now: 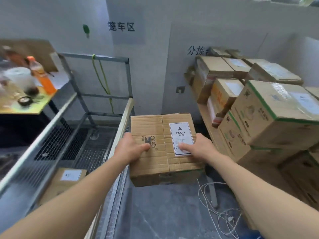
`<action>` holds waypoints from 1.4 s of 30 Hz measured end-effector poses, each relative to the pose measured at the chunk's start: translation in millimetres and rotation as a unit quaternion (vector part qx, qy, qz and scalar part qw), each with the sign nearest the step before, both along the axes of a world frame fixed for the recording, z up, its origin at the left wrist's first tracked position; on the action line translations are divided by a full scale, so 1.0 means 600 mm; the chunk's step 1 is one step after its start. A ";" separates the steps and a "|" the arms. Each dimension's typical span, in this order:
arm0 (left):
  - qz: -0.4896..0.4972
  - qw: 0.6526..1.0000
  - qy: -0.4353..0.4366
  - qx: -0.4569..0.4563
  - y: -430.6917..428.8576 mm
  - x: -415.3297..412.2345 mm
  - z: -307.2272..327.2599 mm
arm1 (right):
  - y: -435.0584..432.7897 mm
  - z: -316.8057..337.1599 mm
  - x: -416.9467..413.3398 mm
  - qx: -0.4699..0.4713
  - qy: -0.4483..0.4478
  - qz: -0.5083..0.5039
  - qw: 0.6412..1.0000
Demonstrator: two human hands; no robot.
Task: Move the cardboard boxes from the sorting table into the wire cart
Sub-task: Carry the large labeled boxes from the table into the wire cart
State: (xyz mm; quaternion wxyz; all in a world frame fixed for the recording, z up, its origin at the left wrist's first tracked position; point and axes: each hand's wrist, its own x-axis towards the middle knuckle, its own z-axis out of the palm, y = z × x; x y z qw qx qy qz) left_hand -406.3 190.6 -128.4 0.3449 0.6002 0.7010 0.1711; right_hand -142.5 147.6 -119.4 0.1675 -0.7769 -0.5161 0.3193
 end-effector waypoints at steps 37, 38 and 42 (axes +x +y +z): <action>0.368 0.926 -0.079 -0.029 0.319 -0.287 -0.076 | 0.689 -0.095 -0.399 0.009 0.004 0.386 0.922; 0.375 0.923 -0.078 -0.028 0.328 -0.300 -0.084 | 0.699 -0.101 -0.416 0.012 -0.002 0.389 0.921; 0.405 0.909 -0.085 -0.041 0.358 -0.345 -0.114 | 0.742 -0.119 -0.477 0.012 -0.027 0.406 0.914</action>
